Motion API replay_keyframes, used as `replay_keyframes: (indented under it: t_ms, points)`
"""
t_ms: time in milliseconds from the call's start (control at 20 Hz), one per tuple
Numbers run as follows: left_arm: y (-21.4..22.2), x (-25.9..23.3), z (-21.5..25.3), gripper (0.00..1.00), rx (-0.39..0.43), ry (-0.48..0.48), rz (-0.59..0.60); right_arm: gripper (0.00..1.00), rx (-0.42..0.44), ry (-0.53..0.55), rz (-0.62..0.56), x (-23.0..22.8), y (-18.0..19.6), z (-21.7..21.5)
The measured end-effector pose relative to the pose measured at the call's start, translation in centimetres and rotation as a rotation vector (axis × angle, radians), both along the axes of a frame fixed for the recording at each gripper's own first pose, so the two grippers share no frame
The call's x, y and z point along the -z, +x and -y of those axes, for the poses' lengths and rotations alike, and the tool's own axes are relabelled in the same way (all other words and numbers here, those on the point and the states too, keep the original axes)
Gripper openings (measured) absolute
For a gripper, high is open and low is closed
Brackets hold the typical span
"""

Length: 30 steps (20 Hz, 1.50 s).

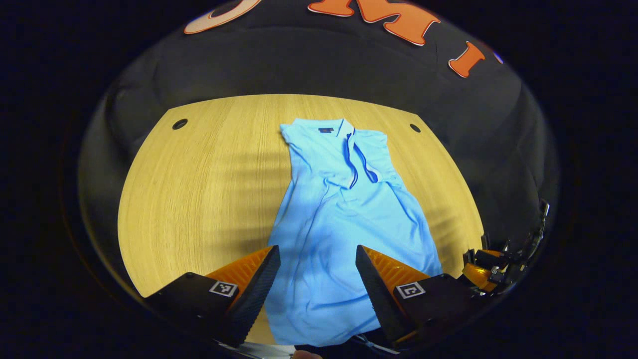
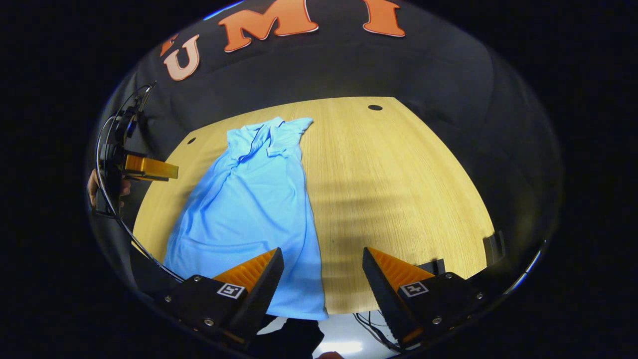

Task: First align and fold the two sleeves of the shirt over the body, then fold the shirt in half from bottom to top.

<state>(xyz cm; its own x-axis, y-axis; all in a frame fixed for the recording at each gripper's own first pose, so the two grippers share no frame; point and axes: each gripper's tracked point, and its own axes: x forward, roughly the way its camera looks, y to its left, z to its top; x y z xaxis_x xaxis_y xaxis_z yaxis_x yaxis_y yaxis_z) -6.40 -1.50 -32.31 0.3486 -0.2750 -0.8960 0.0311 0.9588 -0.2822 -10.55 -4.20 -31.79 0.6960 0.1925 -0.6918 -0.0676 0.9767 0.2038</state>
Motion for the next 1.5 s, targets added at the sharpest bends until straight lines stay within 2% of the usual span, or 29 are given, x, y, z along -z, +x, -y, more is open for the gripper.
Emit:
replay_keyframes:
  t_ms: [200,450,650,850,1050,1100,1250,1350,1400,1500]
  points:
    - [-5.9,1.1,-0.4,0.99,-0.024,0.036,-0.047,0.97,-0.051,-0.017,-0.041,2.0,-1.5,-0.4]
    - [-11.3,4.1,-2.1,0.99,-0.001,0.143,-0.114,0.97,-0.092,-0.048,-0.104,5.0,-3.6,-0.9]
    - [-13.7,6.0,-2.7,1.0,0.032,0.181,-0.167,0.98,-0.111,-0.071,-0.135,6.4,-4.6,-1.3]
    - [-16.2,7.5,-3.0,1.0,0.022,0.182,-0.217,0.97,-0.115,-0.113,-0.167,7.4,-5.4,-2.0]
    - [-16.7,8.3,-3.0,1.0,0.017,0.191,-0.224,0.97,-0.129,-0.14,-0.194,8.0,-5.9,-3.0]
    - [-16.9,8.3,-3.0,0.96,0.017,0.197,-0.23,0.97,-0.131,-0.147,-0.202,8.2,-5.9,-3.1]
    - [-17.2,8.2,-2.6,0.99,-0.003,0.199,-0.226,0.97,-0.103,-0.143,-0.226,8.6,-6.0,-3.6]
    - [-17.4,8.2,-2.4,0.99,-0.006,0.197,-0.222,0.88,-0.072,-0.134,-0.233,8.5,-5.9,-3.9]
    - [-17.3,8.3,-2.1,0.91,-0.005,0.193,-0.216,0.83,-0.074,-0.135,-0.24,8.5,-5.8,-4.1]
    - [-17.4,8.2,-1.4,0.71,0.015,0.181,-0.213,0.54,-0.066,-0.129,-0.272,8.5,-5.5,-4.2]
